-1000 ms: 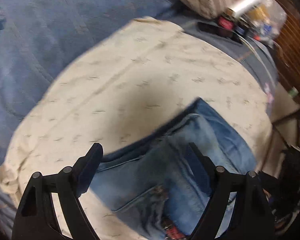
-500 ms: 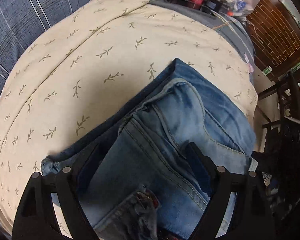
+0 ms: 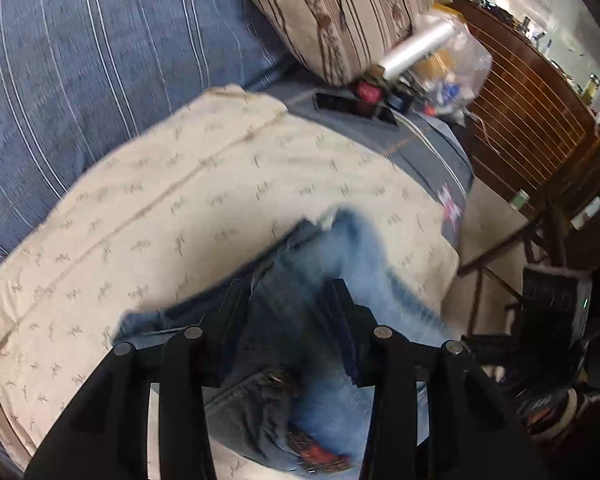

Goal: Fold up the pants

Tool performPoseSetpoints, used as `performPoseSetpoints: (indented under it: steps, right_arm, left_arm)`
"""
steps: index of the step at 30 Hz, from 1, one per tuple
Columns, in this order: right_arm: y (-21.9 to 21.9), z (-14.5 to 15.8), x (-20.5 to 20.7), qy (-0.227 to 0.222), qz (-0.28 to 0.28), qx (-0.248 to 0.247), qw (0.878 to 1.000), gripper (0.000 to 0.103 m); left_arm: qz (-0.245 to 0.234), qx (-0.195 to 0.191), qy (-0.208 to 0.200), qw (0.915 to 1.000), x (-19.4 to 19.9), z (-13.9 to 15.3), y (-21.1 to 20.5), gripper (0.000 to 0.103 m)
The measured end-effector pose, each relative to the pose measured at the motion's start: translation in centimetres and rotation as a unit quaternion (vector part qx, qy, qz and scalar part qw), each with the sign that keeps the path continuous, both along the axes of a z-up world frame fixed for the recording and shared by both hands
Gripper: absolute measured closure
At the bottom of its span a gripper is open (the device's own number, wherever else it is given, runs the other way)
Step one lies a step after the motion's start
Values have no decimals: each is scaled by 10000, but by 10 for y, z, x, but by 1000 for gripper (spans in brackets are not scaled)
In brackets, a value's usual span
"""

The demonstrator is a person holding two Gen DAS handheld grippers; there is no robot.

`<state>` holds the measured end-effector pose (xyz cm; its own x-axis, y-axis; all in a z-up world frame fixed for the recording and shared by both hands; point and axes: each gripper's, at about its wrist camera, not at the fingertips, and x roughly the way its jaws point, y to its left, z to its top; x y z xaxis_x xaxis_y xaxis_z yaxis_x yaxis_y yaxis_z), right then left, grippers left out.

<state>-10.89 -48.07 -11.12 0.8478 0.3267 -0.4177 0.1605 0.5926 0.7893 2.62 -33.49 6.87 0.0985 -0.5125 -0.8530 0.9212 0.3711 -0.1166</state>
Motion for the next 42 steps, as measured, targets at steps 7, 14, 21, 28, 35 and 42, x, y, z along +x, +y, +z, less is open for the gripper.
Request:
performPoseSetpoints:
  steps: [7, 14, 21, 28, 35, 42]
  right_arm:
    - [-15, 2, -43, -235, -301, 39, 9993, 38]
    - [-38, -8, -8, -543, -392, 274, 9974, 18]
    - [11, -30, 8, -490, 557, 255, 9969, 29]
    - [26, 5, 3, -515, 601, -504, 9956, 66]
    - [-9, 48, -18, -1047, 151, -1078, 9885, 68]
    - [-60, -48, -18, 235, -339, -230, 9989, 65]
  left_arm:
    - [437, 655, 307, 9964, 25, -38, -5, 76]
    - [50, 734, 4, 9973, 26, -30, -33, 33]
    - [-308, 1457, 67, 9888, 34, -85, -33, 20]
    - [-269, 644, 68, 9975, 14, -67, 10, 62]
    - [149, -56, 32, 9999, 5, -13, 10, 63]
    - [384, 995, -275, 9939, -11, -88, -53, 54]
